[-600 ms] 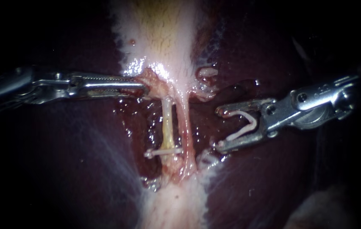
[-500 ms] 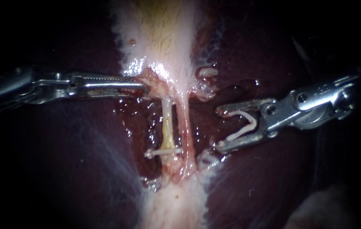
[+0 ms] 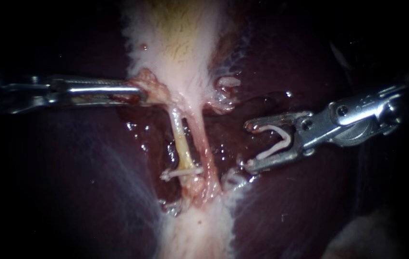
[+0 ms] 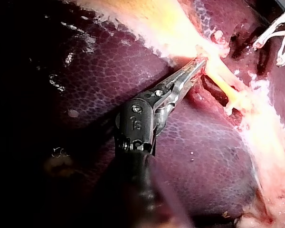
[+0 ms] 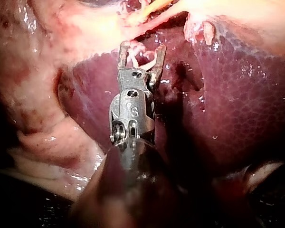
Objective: Clipping second clip left tube
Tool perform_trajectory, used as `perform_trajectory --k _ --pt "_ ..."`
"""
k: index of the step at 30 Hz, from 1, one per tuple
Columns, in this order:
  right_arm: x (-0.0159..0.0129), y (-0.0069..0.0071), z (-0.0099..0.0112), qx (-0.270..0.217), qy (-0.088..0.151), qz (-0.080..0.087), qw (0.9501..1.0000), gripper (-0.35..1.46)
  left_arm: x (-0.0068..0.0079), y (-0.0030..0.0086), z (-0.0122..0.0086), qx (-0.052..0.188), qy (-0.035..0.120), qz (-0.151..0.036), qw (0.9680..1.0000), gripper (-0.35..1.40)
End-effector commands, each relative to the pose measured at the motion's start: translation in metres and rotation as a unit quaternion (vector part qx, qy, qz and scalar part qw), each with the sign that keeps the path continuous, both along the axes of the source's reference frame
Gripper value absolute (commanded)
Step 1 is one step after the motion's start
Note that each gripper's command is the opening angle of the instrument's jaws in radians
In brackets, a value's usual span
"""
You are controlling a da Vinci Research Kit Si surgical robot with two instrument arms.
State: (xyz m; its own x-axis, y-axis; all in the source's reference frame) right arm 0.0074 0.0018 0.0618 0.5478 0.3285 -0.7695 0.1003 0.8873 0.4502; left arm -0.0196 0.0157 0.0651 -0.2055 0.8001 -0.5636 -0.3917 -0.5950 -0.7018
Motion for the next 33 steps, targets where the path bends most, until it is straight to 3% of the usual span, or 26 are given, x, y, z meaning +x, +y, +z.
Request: perform_trajectory --k 1,9,19,33 --pt "0.0 0.0 0.0 0.0 0.0 0.0 1.0 0.5 0.0001 0.0001 -0.0003 -0.002 -0.002 -0.002 1.0 -0.35" --pt "0.0012 -0.0006 -0.0004 -0.001 0.0 0.003 1.0 0.5 0.0002 -0.0001 -0.0006 -0.002 -0.003 -0.003 1.0 -0.35" --pt "0.0052 -0.0022 -0.0007 0.023 0.008 0.014 0.9996 0.5 -0.0002 -0.0005 -0.0003 -0.004 -0.002 -0.004 1.0 -0.35" --pt "0.0104 -0.0042 0.0019 0.059 0.008 0.008 0.9982 0.49 -0.0003 -0.0006 -0.0006 -0.004 -0.001 -0.005 1.0 -0.35"
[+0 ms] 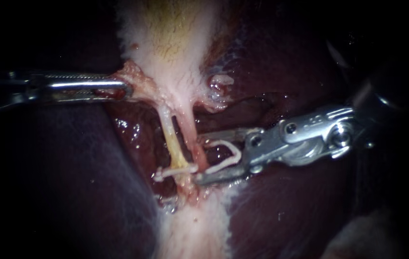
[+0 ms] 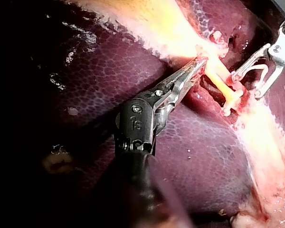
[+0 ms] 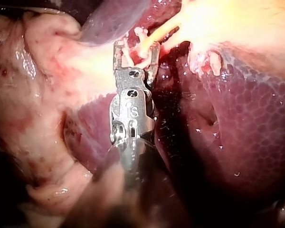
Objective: Clipping second clip left tube
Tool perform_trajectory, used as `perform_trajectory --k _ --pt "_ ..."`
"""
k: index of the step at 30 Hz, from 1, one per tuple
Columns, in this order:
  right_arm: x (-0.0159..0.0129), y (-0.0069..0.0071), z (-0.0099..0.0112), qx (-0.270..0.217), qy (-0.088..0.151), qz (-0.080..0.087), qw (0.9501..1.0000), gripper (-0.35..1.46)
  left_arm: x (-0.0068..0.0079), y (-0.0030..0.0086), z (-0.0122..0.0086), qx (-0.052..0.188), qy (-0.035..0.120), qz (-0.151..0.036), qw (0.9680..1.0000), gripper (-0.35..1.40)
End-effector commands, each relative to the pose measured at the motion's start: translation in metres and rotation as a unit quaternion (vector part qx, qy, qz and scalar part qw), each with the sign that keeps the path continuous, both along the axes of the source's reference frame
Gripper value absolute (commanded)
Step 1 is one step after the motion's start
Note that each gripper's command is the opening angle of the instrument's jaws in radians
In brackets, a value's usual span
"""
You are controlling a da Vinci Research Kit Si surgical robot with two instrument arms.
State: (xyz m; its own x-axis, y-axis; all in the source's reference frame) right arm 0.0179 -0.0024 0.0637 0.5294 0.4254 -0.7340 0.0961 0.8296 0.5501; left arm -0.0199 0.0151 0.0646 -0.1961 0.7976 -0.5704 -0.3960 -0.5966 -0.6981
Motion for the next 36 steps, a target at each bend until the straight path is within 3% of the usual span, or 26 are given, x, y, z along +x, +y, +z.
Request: perform_trajectory --k 1,5,17,24,30,36 --pt "0.0002 -0.0001 0.0002 0.003 0.0 -0.001 1.0 0.49 0.0 0.0 -0.0001 0.0 0.0 0.0 1.0 -0.35" --pt "0.0006 -0.0003 0.0013 0.01 0.001 -0.006 0.9999 0.48 0.0 0.0 -0.0002 0.0 0.0 0.0 1.0 -0.35" --pt "0.0003 0.0005 0.0054 0.021 -0.008 0.003 0.9997 0.49 -0.0002 -0.0003 -0.0008 -0.002 0.001 0.0 1.0 -0.35" --pt "0.0014 0.001 0.0064 0.02 -0.011 0.005 0.9997 0.49 -0.0003 -0.0004 -0.001 -0.002 0.001 -0.001 1.0 -0.35" --pt "0.0037 0.0004 0.0067 0.046 0.017 0.016 0.9987 0.49 -0.0004 -0.0004 -0.001 -0.002 0.0 0.0 1.0 -0.35" --pt "0.0051 -0.0004 0.0064 0.067 0.043 0.013 0.9967 0.49 -0.0004 -0.0004 -0.001 -0.002 -0.001 0.0 1.0 -0.35"
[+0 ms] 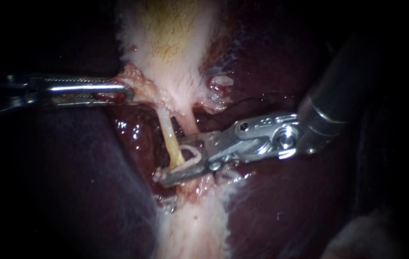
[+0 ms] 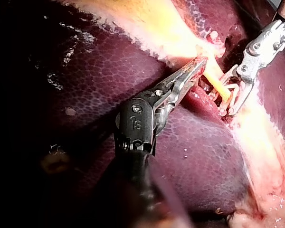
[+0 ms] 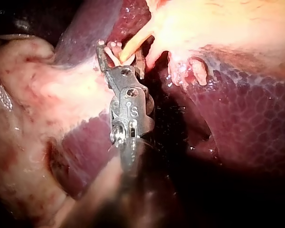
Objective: Clipping second clip left tube
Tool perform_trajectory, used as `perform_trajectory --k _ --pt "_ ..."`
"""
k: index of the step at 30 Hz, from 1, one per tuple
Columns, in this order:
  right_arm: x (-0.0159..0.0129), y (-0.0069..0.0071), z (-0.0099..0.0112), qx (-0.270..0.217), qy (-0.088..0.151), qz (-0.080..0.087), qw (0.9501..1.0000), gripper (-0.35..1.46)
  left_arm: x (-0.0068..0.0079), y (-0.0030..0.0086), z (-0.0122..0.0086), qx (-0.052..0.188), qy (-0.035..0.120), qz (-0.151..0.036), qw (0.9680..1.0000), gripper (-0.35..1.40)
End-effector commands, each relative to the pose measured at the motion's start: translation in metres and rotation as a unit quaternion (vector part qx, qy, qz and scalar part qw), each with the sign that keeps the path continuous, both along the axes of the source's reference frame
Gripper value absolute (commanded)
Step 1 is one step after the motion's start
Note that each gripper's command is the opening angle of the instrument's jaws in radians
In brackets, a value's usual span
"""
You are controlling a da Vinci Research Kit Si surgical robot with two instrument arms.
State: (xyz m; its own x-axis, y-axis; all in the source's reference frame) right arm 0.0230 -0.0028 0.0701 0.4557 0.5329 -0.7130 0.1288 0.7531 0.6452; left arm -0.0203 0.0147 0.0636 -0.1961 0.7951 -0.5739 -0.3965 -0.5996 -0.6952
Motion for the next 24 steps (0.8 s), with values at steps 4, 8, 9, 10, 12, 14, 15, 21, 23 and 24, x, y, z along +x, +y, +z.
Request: perform_trajectory --k 4,8,9,10,12,14,15,21,23,24 --pt "0.0004 -0.0002 -0.0003 0.013 0.017 -0.009 0.9997 0.49 0.0 0.0 0.0 0.0 -0.001 0.0 1.0 -0.35" --pt "0.0004 -0.0004 -0.0005 0.026 0.03 -0.012 0.9991 0.49 0.0 0.0 0.0 0.0 -0.001 0.0 1.0 -0.35" --pt "0.0004 -0.0005 -0.0006 0.029 0.032 -0.011 0.999 0.49 0.0 0.0 0.0 0.0 -0.001 0.0 1.0 -0.35" --pt "0.0004 -0.0006 -0.0008 0.033 0.037 -0.011 0.9987 0.49 0.0 0.0 0.0 0.0 -0.001 0.0 1.0 -0.35" --pt "0.0004 -0.0009 -0.0013 0.042 0.043 -0.012 0.9981 0.49 0.0 0.0 0.0 0.0 -0.001 0.0 1.0 -0.35" --pt "0.0004 -0.0013 -0.0019 0.052 0.05 -0.012 0.9973 0.49 0.0 0.0 0.0001 0.0 -0.001 0.0 1.0 -0.35" --pt "0.0004 -0.0016 -0.0022 0.056 0.054 -0.011 0.9969 0.49 0.0001 0.0 0.0001 0.0 -0.001 0.0 1.0 -0.35" --pt "0.0011 -0.0035 -0.0047 0.068 0.083 -0.028 0.9939 0.49 0.0001 0.0001 0.0001 0.0 -0.001 0.0 1.0 -0.35" --pt "0.0013 -0.0041 -0.0056 0.073 0.095 -0.037 0.9921 0.49 0.0001 0.0001 0.0001 0.0 -0.001 0.0 1.0 -0.35" --pt "0.0014 -0.0043 -0.0058 0.074 0.098 -0.04 0.9917 0.49 0.0001 0.0001 0.0001 0.0 -0.001 0.0 1.0 -0.35"
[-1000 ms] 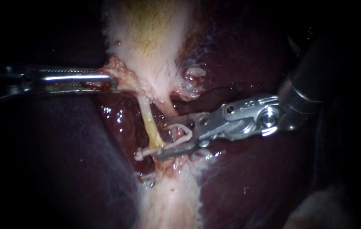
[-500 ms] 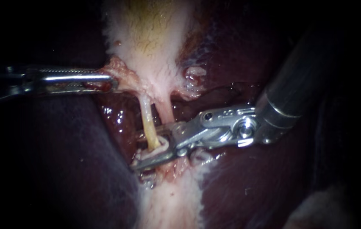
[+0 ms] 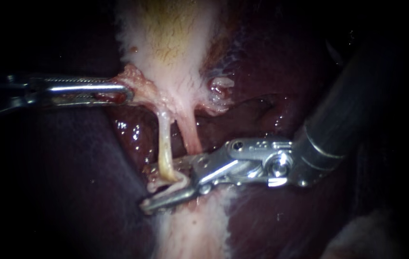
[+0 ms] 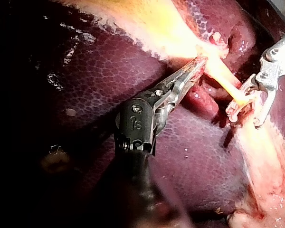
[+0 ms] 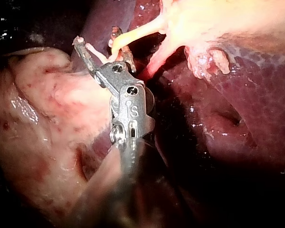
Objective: Clipping second clip left tube
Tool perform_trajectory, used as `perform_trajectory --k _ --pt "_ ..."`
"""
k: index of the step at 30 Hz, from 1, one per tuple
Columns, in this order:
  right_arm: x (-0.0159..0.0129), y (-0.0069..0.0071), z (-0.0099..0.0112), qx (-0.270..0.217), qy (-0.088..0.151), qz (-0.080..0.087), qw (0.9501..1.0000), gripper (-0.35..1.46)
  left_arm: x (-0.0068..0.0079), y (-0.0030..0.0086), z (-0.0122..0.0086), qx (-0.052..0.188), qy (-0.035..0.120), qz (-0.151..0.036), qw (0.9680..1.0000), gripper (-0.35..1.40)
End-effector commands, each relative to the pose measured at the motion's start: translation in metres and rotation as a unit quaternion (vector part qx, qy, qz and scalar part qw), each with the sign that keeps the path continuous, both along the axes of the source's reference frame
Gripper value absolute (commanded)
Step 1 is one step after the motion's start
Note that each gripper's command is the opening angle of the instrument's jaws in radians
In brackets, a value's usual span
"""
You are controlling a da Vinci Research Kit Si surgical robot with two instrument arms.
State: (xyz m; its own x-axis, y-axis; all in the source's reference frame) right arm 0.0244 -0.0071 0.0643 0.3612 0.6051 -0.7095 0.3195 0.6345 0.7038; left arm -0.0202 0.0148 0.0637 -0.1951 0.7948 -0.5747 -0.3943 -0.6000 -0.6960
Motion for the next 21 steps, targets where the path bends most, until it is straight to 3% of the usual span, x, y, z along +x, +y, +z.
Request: perform_trajectory --k 1,6,13,21 --pt "0.0001 -0.0002 -0.0003 0.0 0.005 -0.007 1.0 0.48 0.0 0.0 0.0 0.0 0.0 0.0 1.0 -0.35" --pt "0.0004 -0.0007 -0.0012 0.007 0.02 -0.032 0.9993 0.44 0.0 0.0 0.0 0.0 0.0 0.0 1.0 -0.35" --pt "0.0 -0.0002 -0.0007 0.006 0.016 -0.025 0.9995 0.36 0.0 0.0 0.0001 0.0 0.0 0.0 1.0 -0.35" --pt "-0.0004 0.0003 -0.0008 0.006 0.014 -0.019 0.9997 0.1 0.0001 0.0001 0.0003 0.0 0.0 0.0 1.0 -0.35"
